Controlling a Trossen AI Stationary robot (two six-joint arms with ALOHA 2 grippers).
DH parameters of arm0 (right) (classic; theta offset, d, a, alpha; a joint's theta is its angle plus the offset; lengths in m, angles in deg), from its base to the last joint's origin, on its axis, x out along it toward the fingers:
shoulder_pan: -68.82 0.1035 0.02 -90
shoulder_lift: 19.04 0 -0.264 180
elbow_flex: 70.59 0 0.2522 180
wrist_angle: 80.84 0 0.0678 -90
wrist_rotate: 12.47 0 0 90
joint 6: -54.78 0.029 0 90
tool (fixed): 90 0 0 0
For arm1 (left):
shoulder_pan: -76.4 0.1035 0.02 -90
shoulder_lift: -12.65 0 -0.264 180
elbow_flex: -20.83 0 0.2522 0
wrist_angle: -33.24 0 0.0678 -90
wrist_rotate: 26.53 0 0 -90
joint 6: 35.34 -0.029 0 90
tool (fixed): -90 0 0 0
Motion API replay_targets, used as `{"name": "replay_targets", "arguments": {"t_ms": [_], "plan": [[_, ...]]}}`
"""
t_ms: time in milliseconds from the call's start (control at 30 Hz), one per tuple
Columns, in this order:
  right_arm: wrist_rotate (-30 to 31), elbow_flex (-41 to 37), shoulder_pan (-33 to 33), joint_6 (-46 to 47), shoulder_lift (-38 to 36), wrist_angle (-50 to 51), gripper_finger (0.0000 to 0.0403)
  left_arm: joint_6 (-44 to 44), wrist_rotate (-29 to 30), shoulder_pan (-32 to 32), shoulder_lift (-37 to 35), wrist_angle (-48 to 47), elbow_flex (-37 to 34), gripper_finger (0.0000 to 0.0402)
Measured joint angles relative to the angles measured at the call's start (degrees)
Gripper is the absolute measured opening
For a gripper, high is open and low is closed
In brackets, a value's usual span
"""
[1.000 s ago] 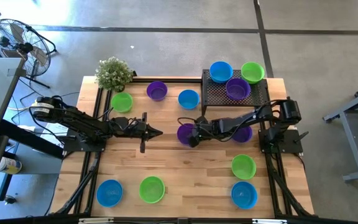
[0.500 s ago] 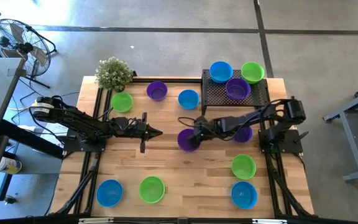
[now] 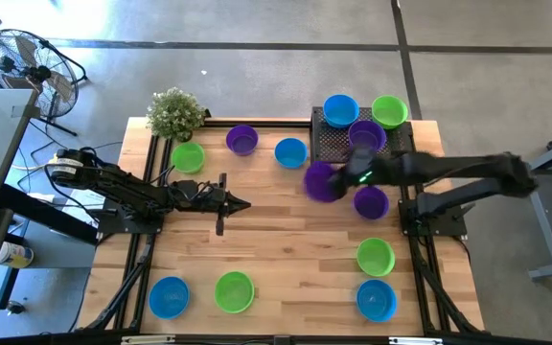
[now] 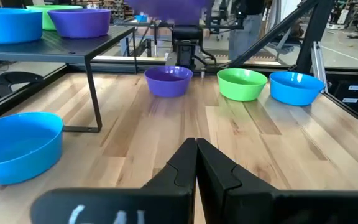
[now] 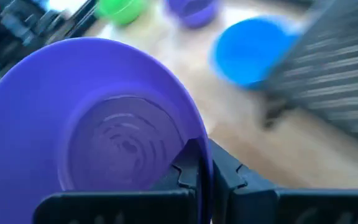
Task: Pick & Place Mini bowls
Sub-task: Stack the dark blue bowl on top of the dark blue bowl on the shelf
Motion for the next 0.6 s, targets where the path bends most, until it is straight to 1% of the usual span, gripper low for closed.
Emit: {"name": "replay_targets", "arguments": {"t_ms": [67, 133, 233, 300, 400, 500, 600], "plan": [[2.7, 3.1, -2.6, -0.1, -3.2, 8.5, 0.0004, 0.0, 0.0, 0.0, 0.0, 0.0, 0.0, 0.0002], [5.0, 6.9, -5.5, -0.4, -4.8, 17.7, 0.0004, 0.0, 0.0, 0.0, 0.0, 0.1, 0.0, 0.0002], [7.5, 12.4, -11.3, -1.1, -5.2, 29.3, 0.0002, 0.0, 0.0, 0.0, 0.0, 0.5, 0.0, 0.0002], [7.8, 14.9, -16.4, -1.5, -5.1, 34.9, 0.0002, 0.0, 0.0, 0.0, 0.0, 0.3, 0.2, 0.0002], [6.5, 16.8, -25.2, -3.6, -4.9, 37.8, 0.0003, 0.0, -0.3, 0.0, 0.0, 0.0, 1.1, 0.0002], [2.1, 17.9, -33.7, -6.9, -4.3, 37.7, 0.0004, 0.0, -1.9, 0.0, 0.0, -0.2, 1.7, 0.0002], [-0.7, 18.0, -40.2, -9.3, -2.9, 37.2, 0.0003, 0.0, -2.5, 0.0, 0.0, -0.3, 2.4, 0.0002]]}}
